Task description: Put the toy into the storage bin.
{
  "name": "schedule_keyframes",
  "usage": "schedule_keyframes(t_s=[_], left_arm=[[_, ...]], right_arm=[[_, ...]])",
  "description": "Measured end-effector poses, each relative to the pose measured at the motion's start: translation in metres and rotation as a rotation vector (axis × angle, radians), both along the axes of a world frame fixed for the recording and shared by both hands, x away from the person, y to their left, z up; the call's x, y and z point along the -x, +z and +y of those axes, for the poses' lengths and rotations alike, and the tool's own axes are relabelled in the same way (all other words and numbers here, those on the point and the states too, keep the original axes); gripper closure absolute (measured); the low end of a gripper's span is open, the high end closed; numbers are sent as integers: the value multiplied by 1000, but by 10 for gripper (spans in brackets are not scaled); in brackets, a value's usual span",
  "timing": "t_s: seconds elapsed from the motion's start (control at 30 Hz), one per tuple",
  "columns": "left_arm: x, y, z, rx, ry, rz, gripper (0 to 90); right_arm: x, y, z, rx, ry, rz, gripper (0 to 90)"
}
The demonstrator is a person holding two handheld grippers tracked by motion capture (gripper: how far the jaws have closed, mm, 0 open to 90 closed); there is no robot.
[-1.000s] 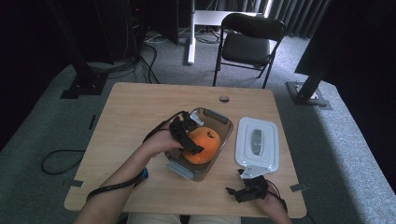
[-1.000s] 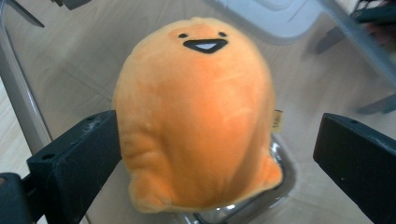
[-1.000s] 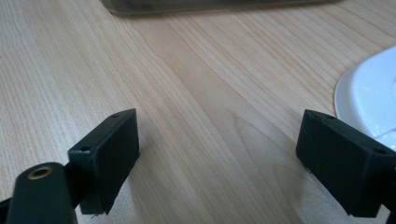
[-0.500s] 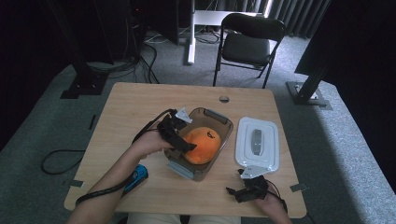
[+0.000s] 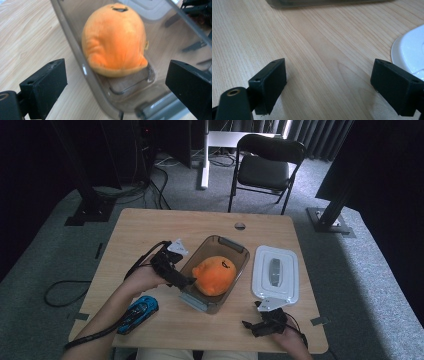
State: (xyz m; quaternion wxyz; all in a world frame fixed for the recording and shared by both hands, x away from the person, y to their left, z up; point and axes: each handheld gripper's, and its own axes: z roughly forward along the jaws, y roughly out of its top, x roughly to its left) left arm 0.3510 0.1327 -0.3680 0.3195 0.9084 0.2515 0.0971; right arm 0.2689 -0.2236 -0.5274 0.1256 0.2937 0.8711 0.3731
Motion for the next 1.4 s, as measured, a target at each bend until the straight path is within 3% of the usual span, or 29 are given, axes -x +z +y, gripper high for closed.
schedule_keyframes(t_s=[0.3,0.63,0.87,1.17,1.4], left_arm=[[13,-3,31,47,50,-4,42],[28,-12,54,53,105,-29,42],[35,-20,71,64,117,-12,42],[49,-42,81,29,124,17,42],[63,-61,93,18,164,39,42]], right_arm=[[0,0,0,0,-1,0,130],[-1,0,-2,-15,-9,9,130],[0,0,0,3,-10,-1,129],[0,0,0,3,-15,2,128],[0,0,0,0,-19,1,129]])
